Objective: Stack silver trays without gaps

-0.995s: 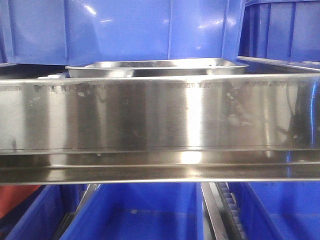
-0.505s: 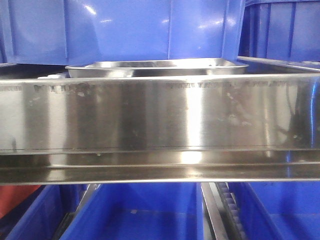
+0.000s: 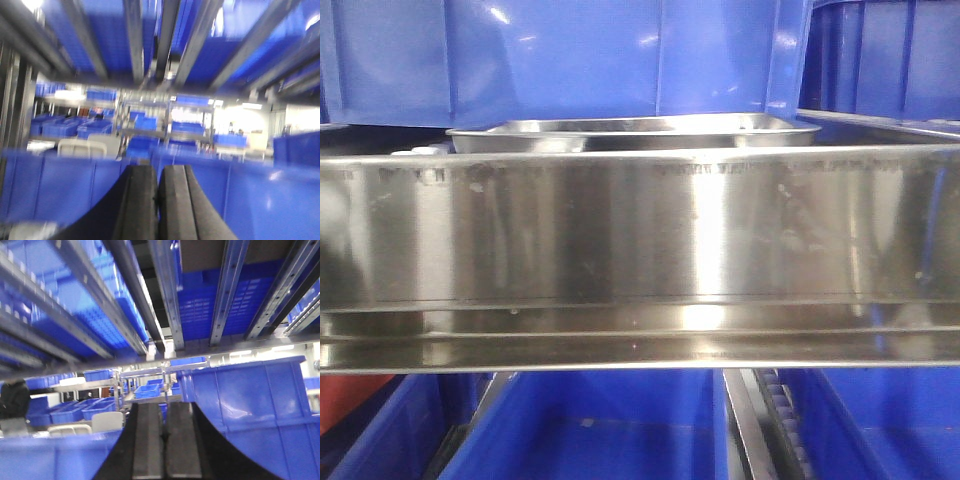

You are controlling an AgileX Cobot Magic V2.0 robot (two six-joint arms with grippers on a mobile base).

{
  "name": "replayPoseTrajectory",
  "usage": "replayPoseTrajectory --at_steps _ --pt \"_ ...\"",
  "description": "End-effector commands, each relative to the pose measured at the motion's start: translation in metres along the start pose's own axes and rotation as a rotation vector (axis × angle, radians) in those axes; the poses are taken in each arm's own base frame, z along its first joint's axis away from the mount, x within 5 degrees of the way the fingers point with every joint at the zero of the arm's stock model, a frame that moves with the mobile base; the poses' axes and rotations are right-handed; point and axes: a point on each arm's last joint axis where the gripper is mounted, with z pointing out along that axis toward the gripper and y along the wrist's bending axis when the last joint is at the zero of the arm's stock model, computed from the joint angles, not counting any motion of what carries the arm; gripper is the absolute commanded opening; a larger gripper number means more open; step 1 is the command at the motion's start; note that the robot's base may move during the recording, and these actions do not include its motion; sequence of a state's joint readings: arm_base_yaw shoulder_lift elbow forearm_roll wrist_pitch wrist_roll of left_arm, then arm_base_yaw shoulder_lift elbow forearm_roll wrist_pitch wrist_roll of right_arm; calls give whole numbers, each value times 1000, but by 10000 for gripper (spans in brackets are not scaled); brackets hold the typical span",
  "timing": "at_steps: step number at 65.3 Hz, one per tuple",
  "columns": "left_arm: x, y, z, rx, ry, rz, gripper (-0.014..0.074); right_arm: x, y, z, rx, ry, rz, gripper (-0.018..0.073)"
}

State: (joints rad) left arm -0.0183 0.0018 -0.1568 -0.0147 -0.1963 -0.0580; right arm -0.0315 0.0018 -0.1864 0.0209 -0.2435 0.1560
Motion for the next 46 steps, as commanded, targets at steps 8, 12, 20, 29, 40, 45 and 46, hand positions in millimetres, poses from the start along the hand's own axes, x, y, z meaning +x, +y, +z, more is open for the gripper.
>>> replayPoseTrajectory --at_steps 8,12,20,29,40,45,46 --pt "-34 -2 18 -9 174 62 -8 -42 8 21 43 216 72 -79" --pt "-40 -2 29 -17 267 65 -8 -45 9 34 64 320 81 -79" --pt "-41 -2 51 -39 521 65 -8 -42 9 60 112 559 81 -79" --pt "-31 0 79 -55 750 63 -8 -29 7 89 167 833 79 -79" --pt "-15 -1 109 -52 818 27 -8 -2 3 118 224 1108 77 -79" --pt "-8 -1 120 -51 803 27 -8 11 0 129 233 1148 76 -79" --pt "-7 -1 122 -50 799 27 -8 13 0 132 233 1147 77 -79"
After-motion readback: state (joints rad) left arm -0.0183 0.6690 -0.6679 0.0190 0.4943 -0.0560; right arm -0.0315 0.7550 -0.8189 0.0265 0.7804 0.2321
